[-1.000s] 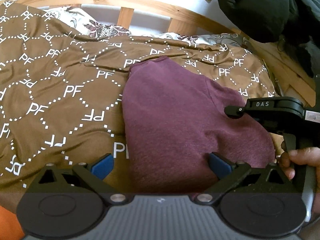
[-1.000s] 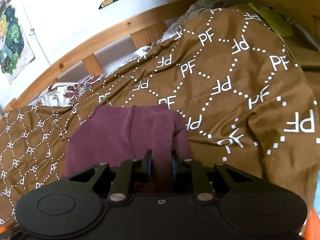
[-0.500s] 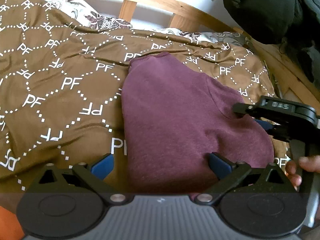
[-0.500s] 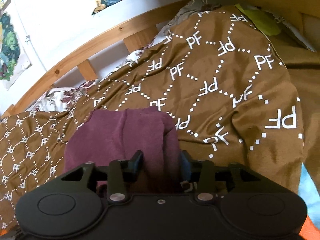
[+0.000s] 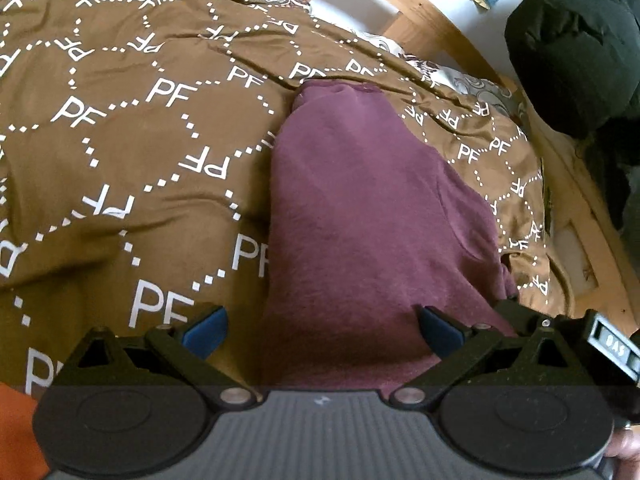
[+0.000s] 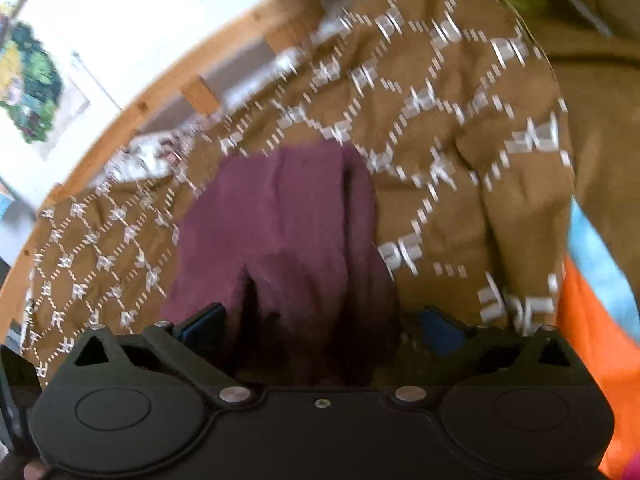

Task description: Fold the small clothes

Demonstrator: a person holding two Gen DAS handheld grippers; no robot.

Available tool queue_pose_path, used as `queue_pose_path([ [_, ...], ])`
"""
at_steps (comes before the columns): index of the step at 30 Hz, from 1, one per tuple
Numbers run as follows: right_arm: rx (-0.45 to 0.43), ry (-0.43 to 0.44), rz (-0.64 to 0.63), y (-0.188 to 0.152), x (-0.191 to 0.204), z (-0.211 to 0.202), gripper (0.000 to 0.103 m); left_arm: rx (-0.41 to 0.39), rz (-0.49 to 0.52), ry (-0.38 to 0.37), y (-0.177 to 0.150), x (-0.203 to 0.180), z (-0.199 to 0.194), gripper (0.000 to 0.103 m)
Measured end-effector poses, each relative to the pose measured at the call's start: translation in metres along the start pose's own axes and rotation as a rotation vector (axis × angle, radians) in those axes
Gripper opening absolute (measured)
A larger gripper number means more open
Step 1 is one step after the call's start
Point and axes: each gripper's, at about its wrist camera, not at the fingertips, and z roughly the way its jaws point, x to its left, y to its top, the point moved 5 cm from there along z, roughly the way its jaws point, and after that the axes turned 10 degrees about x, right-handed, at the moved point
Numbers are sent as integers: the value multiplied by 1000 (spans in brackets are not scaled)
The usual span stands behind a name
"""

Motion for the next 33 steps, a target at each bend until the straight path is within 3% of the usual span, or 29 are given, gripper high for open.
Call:
queue_pose_path([
  [3,21,7,21,-1,-3,4,93,-4,8,6,-1,-1,1,103],
  [5,40,34,28,-2,-4,7,69,-7,18,14,-1,-2,2,103],
  [14,47,93,69,-3,-9,2,41,-13,31,21,-2,-4,4,103],
  [18,43,98,75,-1,-7,4,44,-15,28,19,-2,-3,4,103],
  [20,23,104,101,1,-11,2,59,-16,29,21,-3,-3,4,103],
  [24,-20,109,137,5,-16,-2,76,-17,36,29,-3,-3,5,103],
  [26,-19,98,159,7,-19,0,90,-20,42,35,-3,-3,6,103],
  [33,5,113,225,8,-26,5,99,-42,57,48,-6,-5,7,103],
])
